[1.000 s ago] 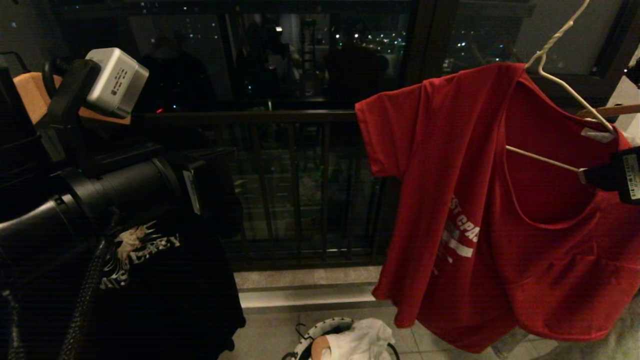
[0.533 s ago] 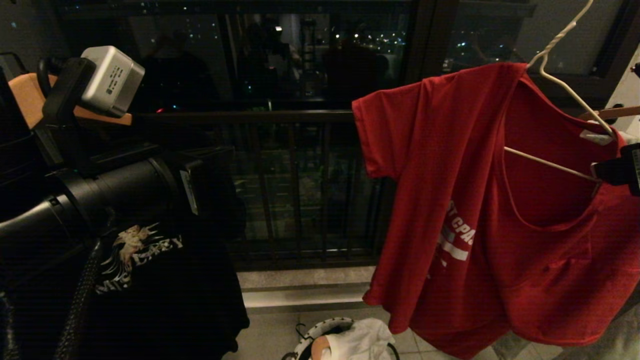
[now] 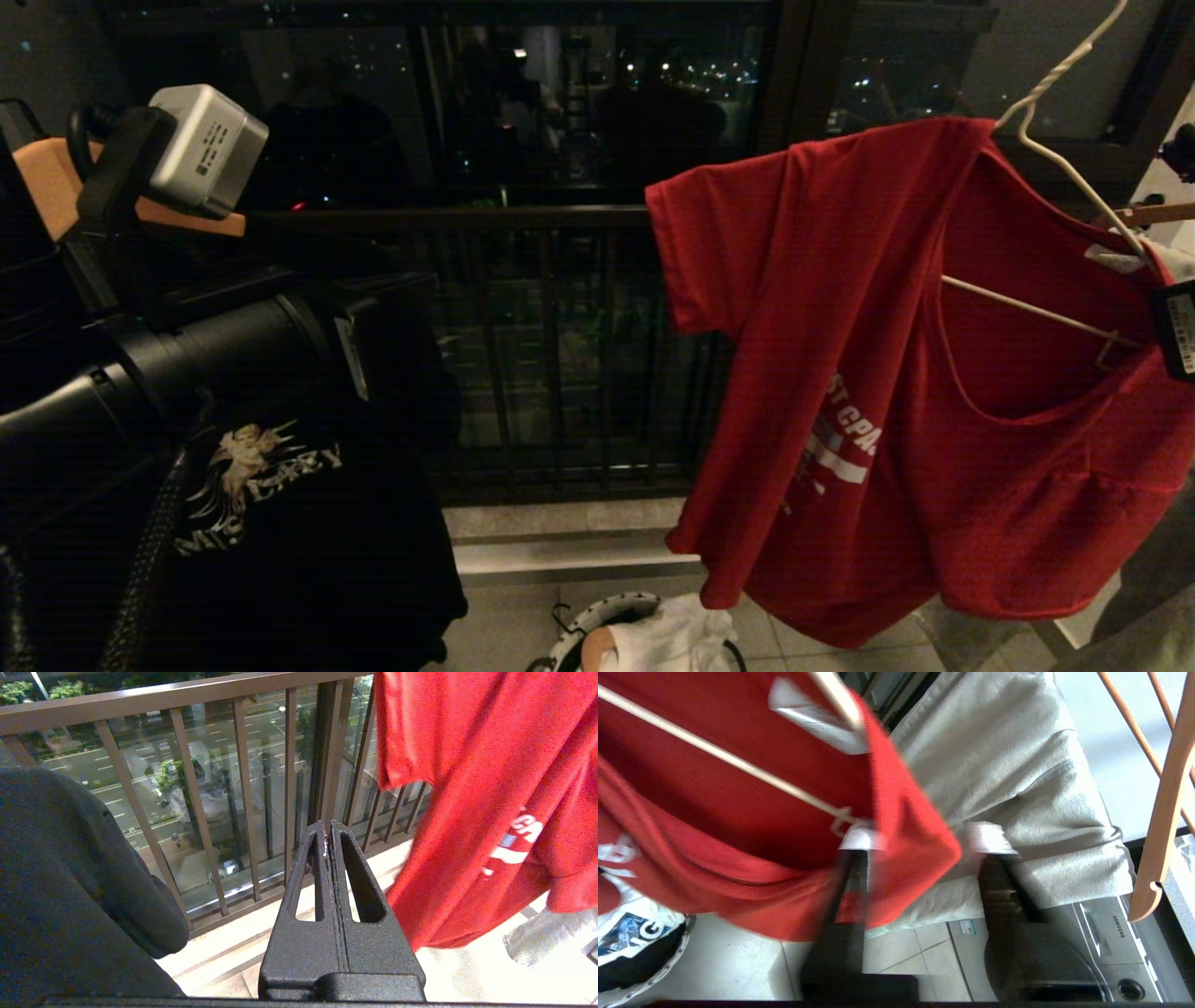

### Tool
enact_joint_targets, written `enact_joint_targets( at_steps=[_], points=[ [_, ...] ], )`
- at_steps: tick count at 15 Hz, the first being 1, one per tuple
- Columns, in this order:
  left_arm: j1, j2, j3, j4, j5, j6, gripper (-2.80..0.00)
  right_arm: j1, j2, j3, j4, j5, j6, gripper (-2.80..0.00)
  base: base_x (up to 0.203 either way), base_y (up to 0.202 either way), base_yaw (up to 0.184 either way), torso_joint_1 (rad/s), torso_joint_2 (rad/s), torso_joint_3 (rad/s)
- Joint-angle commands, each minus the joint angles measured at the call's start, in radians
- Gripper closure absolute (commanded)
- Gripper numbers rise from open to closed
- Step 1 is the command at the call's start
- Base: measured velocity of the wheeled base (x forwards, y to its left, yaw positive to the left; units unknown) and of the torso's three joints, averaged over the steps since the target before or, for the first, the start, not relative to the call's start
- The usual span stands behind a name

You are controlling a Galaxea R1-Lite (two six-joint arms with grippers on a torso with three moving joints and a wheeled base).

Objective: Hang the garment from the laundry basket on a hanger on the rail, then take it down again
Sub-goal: Take the clothes off the clothes rack

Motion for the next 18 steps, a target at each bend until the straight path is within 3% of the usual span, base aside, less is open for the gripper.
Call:
enact_joint_targets(
  at_steps=[1,18],
  points=[
    [0.001,0.000,0.000,-0.003,0.001,0.000,0.00,-0.001,-0.001,-0.004,0.003,-0.006,-0.010,0.00,0.000,0.000,0.000,0.000,0.00,0.000],
    [0.000,0.000,0.001,-0.001,0.001,0.000,0.00,-0.005,-0.008,-0.145,0.008,-0.020,-0.066,0.00,0.000,0.000,0.000,0.000,0.00,0.000]
  ],
)
